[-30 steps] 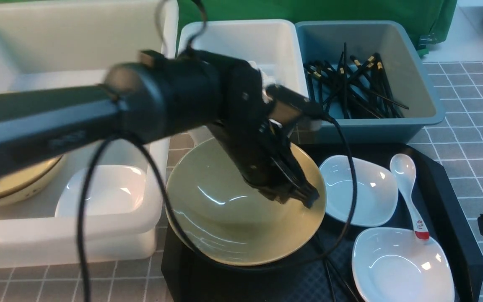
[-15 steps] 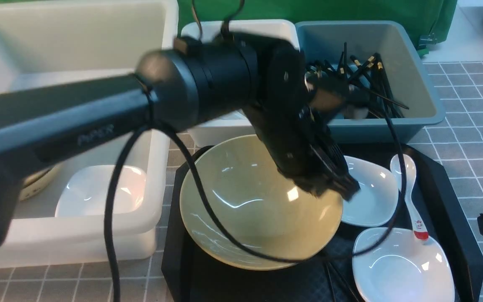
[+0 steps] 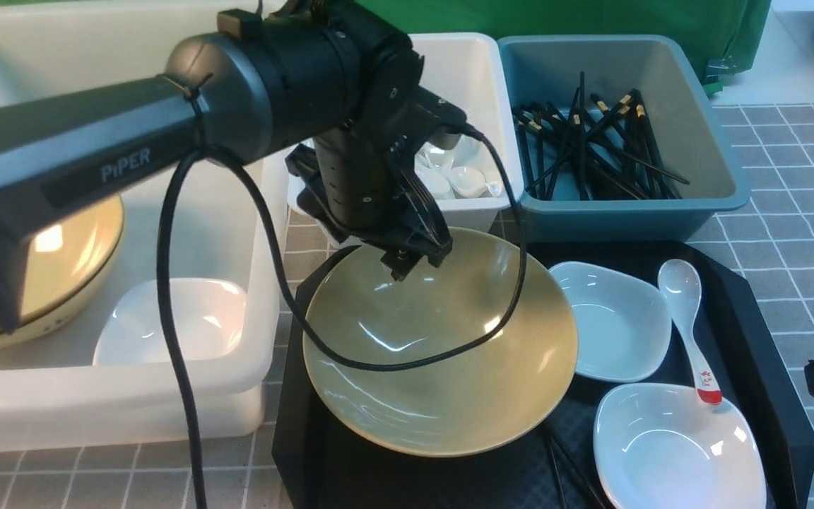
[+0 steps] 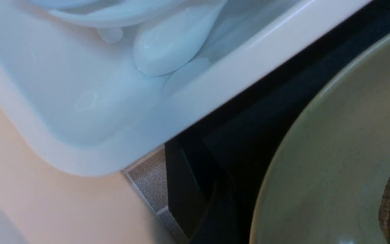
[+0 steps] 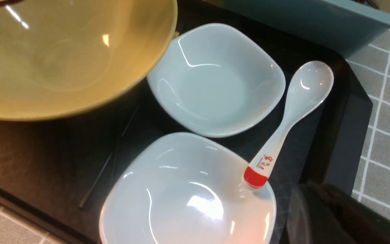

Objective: On grey table put chopsticks spoon bowls plates into blue grey white boxes.
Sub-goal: 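Grasp the large bowl on the tray by its rim, then place the tan bowl onto the bowl stack in the left bin with the left gripper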

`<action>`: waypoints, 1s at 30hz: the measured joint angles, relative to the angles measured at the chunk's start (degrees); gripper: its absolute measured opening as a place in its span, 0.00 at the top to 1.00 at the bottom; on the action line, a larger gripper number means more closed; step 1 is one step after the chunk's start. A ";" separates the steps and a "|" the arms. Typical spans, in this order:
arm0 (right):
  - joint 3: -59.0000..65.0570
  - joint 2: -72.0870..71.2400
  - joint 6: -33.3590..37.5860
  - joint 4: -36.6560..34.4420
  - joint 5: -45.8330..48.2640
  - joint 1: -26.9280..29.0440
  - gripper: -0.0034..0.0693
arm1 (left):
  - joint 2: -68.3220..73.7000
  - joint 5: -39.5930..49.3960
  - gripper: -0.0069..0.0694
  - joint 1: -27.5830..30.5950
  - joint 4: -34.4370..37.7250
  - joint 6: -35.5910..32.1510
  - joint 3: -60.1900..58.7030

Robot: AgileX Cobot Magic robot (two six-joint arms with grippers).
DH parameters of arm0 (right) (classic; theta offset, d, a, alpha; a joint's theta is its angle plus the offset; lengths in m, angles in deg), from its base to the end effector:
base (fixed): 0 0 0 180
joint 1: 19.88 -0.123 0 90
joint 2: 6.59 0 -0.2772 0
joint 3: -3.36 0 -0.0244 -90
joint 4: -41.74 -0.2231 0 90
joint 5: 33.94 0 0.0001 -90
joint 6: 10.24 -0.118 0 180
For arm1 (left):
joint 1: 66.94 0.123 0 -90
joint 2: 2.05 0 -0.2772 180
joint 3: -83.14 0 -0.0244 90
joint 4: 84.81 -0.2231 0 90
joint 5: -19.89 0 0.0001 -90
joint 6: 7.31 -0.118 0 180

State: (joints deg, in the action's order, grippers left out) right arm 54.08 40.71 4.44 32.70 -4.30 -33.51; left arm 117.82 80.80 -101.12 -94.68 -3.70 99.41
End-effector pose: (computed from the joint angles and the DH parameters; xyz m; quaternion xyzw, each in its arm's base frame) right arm 0.1240 0.0395 0.2483 -0.1759 0.8784 0.0612 0.4402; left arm 0.3346 -0.2058 0.2224 0.2905 0.9440 0.0323 0.1530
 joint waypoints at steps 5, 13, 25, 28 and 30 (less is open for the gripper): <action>0.00 0.00 0.00 0.00 0.00 0.00 0.91 | 3.33 -0.08 0.24 0.47 1.88 -0.33 0.00; 0.00 0.00 0.00 0.00 0.00 0.00 0.91 | 5.02 -0.61 0.40 0.60 7.46 -6.02 0.07; 0.00 0.00 0.00 -0.07 0.49 0.00 0.91 | -1.75 2.78 0.88 0.59 11.95 -7.32 0.14; 0.00 0.00 0.00 -0.07 0.66 0.00 0.91 | -6.30 2.79 0.90 0.59 12.42 -8.88 0.14; 0.00 0.00 0.00 -0.07 0.66 0.00 0.91 | -8.66 2.86 0.90 0.87 11.97 -10.67 0.14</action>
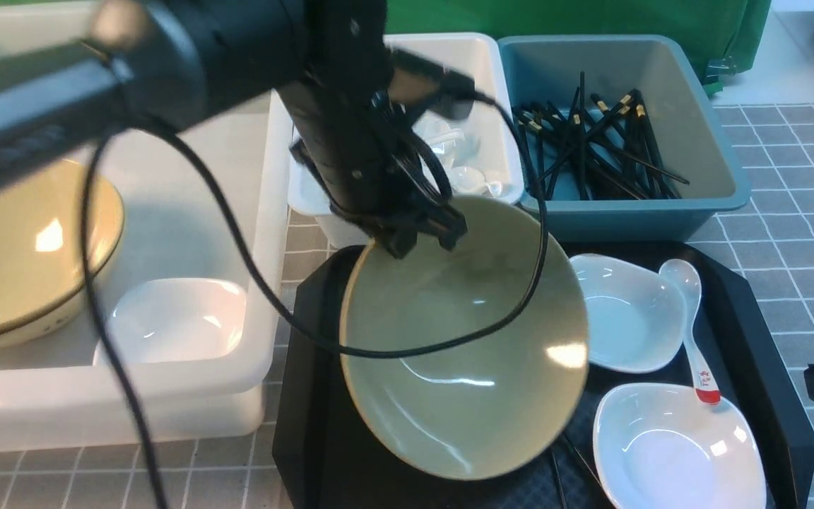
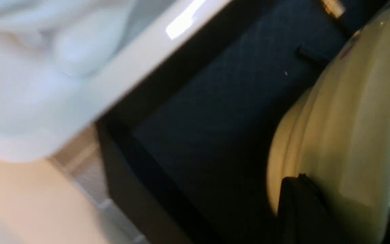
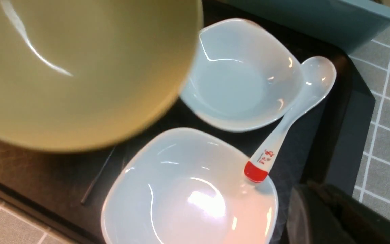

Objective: On grey table put chopsticks spoon bowls plates into blue grey white boxes.
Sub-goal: 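Place the tan bowl onto the bowl stack in the left bin with the left gripper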

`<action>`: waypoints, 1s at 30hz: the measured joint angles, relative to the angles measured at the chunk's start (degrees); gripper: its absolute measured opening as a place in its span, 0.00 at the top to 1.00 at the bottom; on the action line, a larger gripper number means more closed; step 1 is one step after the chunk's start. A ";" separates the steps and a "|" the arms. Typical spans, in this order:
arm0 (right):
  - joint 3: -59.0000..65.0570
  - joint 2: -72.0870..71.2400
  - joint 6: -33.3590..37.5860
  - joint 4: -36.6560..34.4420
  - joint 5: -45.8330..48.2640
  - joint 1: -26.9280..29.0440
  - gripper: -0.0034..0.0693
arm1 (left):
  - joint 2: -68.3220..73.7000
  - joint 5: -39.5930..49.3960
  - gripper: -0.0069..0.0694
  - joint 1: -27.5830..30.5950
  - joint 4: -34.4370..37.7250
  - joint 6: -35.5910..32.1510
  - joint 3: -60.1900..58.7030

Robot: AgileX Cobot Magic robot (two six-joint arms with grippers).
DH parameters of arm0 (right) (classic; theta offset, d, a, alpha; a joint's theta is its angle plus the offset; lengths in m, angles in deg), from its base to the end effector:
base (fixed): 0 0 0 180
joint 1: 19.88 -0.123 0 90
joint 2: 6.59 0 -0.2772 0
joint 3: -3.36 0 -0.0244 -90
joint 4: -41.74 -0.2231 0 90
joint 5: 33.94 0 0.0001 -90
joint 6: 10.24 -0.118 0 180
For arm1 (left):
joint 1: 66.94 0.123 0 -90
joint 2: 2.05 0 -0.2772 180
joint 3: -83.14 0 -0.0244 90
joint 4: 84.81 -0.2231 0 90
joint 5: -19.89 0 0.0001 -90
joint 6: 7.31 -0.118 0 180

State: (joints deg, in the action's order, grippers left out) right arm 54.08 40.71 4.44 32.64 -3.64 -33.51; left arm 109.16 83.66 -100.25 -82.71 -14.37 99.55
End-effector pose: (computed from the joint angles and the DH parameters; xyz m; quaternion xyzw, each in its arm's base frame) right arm 0.1231 0.0396 0.2473 -0.1765 0.8807 0.0619 0.4351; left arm 0.3051 -0.2052 0.2773 0.3344 0.9238 -0.0594 0.1770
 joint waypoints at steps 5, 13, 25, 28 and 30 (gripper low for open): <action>0.00 0.00 0.00 0.00 0.07 0.00 0.90 | -7.62 0.16 0.90 4.12 6.66 -2.58 0.00; 0.00 0.00 -0.35 0.00 1.60 0.00 0.90 | -22.41 0.69 0.90 32.40 9.89 -3.46 -1.25; 0.00 0.00 -2.27 -0.44 1.69 0.00 0.89 | -24.43 -20.55 0.90 62.43 10.72 -0.38 -25.98; 0.00 0.00 -2.69 -0.90 1.69 0.00 0.89 | -22.99 -27.04 0.90 62.43 10.26 0.02 -29.87; 0.00 0.00 -2.75 -1.17 1.69 0.00 0.89 | -22.14 -29.34 0.86 62.49 9.58 -0.03 -30.99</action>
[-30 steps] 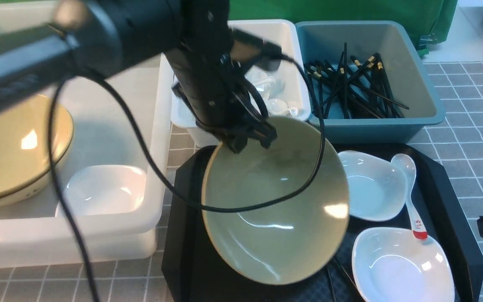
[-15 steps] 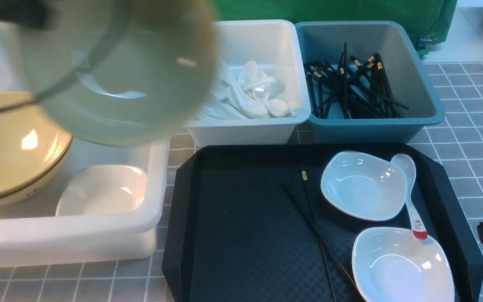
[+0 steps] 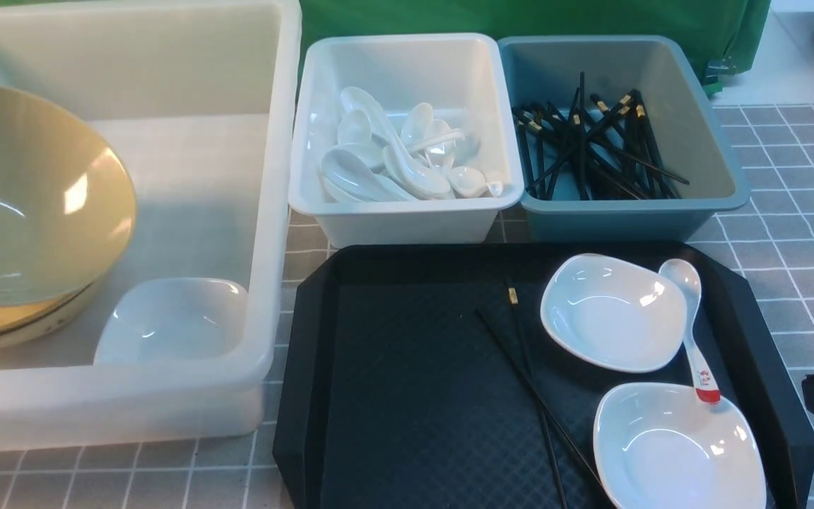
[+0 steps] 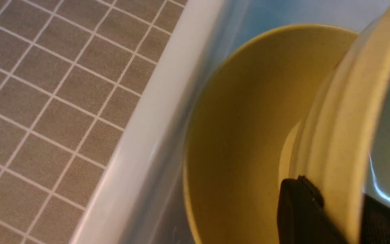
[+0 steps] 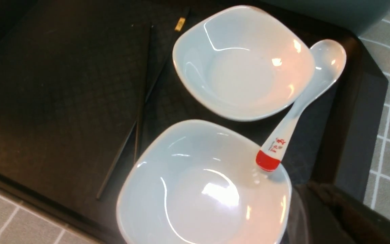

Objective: On grey table put chopsticks spoon bowls plates into blue grey white boxes.
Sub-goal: 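Place the tan bowl onto the bowl stack in the left bin with the left gripper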

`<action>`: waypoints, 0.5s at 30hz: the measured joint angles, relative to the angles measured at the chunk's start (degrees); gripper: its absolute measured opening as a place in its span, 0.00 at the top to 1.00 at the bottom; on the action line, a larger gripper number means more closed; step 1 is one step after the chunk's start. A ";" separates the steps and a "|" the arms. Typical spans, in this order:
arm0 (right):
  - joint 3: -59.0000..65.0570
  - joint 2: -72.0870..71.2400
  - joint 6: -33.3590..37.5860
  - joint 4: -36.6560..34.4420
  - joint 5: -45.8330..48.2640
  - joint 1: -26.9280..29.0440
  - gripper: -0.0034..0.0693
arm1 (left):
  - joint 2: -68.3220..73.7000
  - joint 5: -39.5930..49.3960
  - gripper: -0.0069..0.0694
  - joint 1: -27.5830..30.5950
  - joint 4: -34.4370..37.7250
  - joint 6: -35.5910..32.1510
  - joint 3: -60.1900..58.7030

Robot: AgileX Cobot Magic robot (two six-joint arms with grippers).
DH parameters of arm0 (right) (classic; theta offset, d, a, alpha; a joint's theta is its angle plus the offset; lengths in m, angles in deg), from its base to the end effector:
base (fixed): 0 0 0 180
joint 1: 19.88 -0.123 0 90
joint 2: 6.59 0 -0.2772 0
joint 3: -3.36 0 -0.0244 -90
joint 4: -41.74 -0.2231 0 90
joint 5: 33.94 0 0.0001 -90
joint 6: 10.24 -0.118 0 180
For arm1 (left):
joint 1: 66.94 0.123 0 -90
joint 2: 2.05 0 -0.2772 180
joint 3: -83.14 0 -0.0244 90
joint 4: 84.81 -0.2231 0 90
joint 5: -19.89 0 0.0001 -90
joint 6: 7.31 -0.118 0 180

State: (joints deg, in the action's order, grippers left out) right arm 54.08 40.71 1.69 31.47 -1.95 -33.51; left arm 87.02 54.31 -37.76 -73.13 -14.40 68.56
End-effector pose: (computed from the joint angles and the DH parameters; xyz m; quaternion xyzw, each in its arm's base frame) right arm 0.1206 0.0407 0.2448 -0.1521 0.8911 0.0813 0.4197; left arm 0.2660 0.1331 0.2847 -0.2347 0.9007 0.0312 0.3643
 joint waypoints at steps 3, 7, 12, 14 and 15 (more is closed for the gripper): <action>0.00 0.00 -0.05 -0.04 0.00 0.00 0.89 | 1.05 -0.81 0.76 -0.04 -0.97 -0.46 -0.52; 0.00 0.00 -0.05 -0.04 0.05 0.00 0.89 | 0.03 -0.80 0.46 -0.04 -2.14 -0.44 -0.35; 0.00 0.00 -0.05 -0.04 0.07 0.00 0.89 | -5.10 0.13 0.20 -0.04 -2.99 0.66 1.03; 0.00 0.00 -0.05 -0.04 0.12 0.00 0.89 | -9.03 1.77 0.14 -0.56 -2.99 1.98 2.25; 0.00 0.00 -0.05 -0.04 0.12 0.00 0.89 | -10.41 2.66 0.14 -1.15 -2.65 2.34 2.67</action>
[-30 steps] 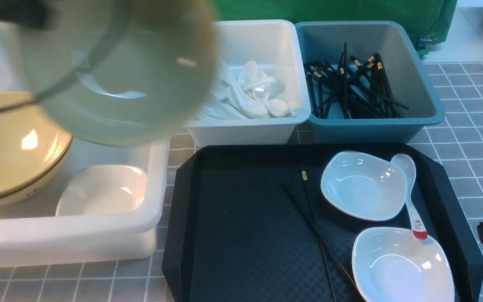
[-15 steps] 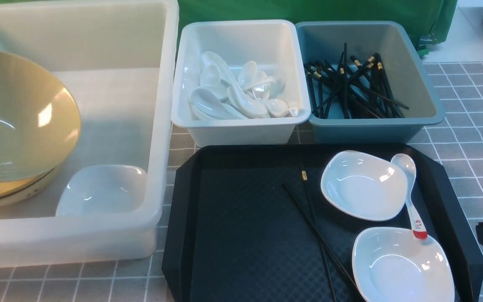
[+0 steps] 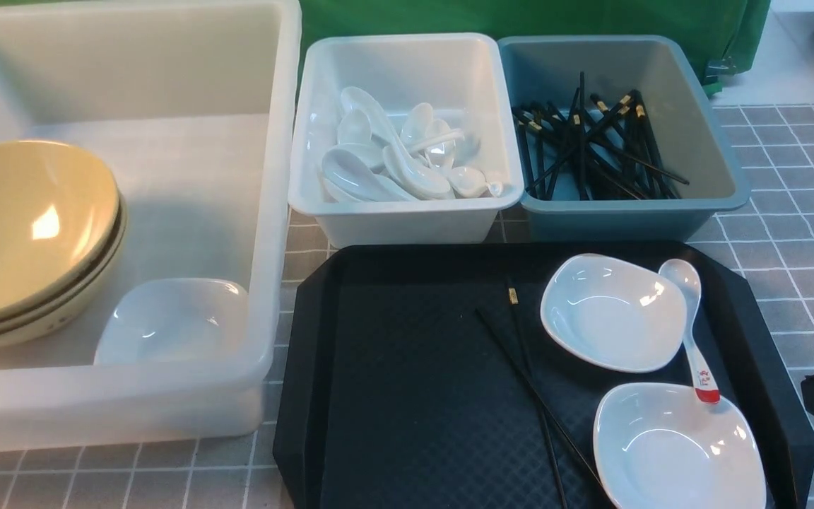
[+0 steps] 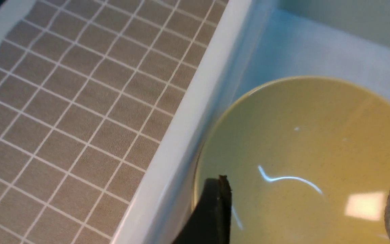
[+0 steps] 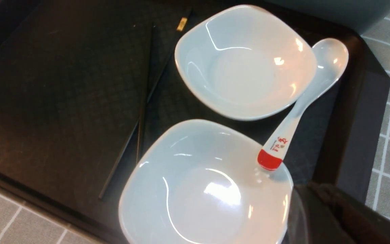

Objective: On grey table put chopsticks spoon bowls plates into blue grey white boxes.
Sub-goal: 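Place the tan bowl onto the bowl stack in the left bin with the left gripper, then reach down and grasp the white spoon resting in the bowl with the right gripper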

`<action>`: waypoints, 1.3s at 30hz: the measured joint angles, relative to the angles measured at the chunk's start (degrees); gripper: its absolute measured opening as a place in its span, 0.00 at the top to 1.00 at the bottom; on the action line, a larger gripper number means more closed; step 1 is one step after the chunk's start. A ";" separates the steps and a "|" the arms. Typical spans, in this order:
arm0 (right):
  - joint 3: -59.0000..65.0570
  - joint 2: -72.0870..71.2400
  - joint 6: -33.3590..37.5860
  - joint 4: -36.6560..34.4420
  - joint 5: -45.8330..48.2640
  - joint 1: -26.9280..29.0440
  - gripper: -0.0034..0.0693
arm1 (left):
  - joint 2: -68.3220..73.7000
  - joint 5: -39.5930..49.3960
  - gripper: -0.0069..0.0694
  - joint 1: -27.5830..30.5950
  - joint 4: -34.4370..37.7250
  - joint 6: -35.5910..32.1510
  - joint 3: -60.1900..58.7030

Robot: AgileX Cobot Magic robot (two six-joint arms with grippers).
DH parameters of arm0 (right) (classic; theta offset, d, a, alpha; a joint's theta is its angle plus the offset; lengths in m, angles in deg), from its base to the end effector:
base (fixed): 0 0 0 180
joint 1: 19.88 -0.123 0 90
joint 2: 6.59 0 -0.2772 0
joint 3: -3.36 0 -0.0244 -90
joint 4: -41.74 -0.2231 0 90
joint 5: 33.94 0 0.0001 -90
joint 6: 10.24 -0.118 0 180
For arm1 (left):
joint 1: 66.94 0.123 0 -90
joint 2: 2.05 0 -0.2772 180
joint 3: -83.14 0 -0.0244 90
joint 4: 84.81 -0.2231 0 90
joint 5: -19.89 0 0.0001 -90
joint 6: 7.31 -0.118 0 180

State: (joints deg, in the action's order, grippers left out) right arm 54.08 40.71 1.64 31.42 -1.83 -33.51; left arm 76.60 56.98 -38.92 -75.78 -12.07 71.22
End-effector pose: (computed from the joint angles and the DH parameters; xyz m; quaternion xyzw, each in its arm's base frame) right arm 0.1204 0.0408 0.2446 -0.1517 0.8916 0.0819 0.4187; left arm 0.2367 0.1133 0.3457 -0.2151 0.8692 0.0566 0.4416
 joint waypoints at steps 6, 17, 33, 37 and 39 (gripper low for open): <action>0.00 2.07 0.00 -0.56 1.20 0.00 0.89 | -11.72 2.76 0.32 -12.78 5.35 -5.61 0.92; -7.01 21.96 -0.24 -1.70 0.28 0.00 0.49 | -26.88 11.72 0.91 -39.68 5.95 -14.20 -14.87; -16.19 50.12 -2.68 0.03 -6.70 0.00 0.49 | -42.82 3.98 0.92 -40.64 3.32 -11.54 -40.27; -16.57 49.59 -2.65 0.05 -6.49 -0.04 0.67 | -45.50 1.55 0.92 -40.64 3.32 -11.54 -40.76; -16.69 48.27 -2.09 0.05 -6.30 -0.06 0.67 | -46.17 0.89 0.92 -40.64 3.32 -11.53 -40.76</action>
State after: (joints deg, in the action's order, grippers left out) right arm 37.39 88.97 -0.45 31.47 -8.13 -33.57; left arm 30.44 57.87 -79.56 -72.46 -23.59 30.46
